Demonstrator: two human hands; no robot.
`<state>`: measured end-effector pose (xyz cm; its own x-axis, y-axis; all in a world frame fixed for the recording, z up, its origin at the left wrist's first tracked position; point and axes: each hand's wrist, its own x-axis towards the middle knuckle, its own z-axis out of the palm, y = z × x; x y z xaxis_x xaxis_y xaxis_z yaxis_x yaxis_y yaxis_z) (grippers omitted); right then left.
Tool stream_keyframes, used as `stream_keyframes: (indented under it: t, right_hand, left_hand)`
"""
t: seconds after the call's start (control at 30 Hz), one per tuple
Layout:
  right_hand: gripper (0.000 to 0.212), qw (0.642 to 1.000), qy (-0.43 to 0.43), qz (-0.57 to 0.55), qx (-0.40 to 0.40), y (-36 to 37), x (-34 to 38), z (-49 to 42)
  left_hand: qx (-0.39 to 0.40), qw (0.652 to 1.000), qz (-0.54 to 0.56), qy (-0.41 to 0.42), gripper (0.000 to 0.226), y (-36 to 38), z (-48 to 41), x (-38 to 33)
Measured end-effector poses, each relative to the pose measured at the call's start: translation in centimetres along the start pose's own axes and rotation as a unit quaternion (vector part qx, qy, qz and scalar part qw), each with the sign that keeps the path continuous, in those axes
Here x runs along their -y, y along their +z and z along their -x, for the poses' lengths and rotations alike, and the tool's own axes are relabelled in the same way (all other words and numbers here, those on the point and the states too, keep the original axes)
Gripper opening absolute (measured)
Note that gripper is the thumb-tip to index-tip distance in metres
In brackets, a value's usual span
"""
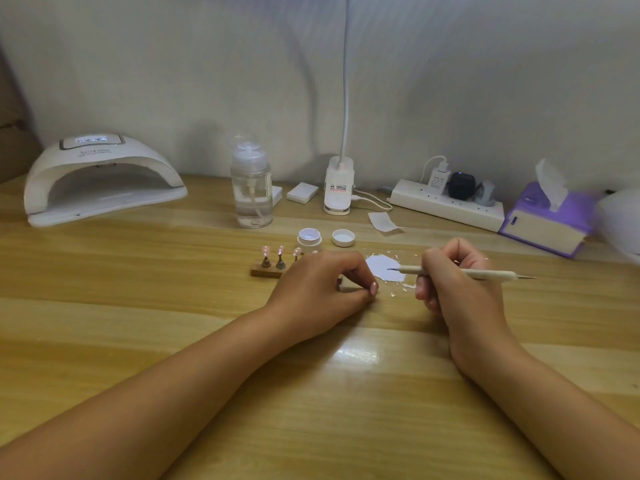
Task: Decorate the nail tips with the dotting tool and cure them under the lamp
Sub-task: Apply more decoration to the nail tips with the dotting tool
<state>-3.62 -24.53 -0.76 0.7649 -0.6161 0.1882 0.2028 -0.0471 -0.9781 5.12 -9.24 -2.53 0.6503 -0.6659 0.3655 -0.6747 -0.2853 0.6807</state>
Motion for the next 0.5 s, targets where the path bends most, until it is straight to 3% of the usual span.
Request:
stream_keyframes:
  t: [0.13, 0.27, 0.37, 0.43, 0.5]
  right_hand:
    - [0.022, 0.998, -0.048, 0.022, -0.025, -0.2, -0.1, -0.3]
    - [0.022, 0.983, -0.119, 0.125, -0.059, -2.0, 0.3, -1.7]
    - [0.009, 0.927, -0.142, 0.345, -0.046, -3.8, -0.6, -2.7]
    - [0.027, 0.882, -0.072, 0.464, -0.037, -4.2, -1.3, -3.2]
    - [0.036, 0.857, -0.020, 0.512, -0.050, -3.9, -1.5, -3.3]
  left_hand:
    - [-0.002, 1.000, 0.004, -0.005, 0.008, 0.0, 0.0, 0.1]
    - [0.002, 1.000, 0.006, -0.004, 0.011, 0.0, -0.1, 0.2]
    - [0.000, 1.000, -0.001, -0.002, 0.012, 0.0, -0.2, 0.2]
    - [0.000, 1.000, -0.004, 0.002, 0.012, 0.0, -0.2, 0.2]
    - [-0.003, 1.000, -0.009, 0.006, 0.012, 0.0, -0.1, 0.2]
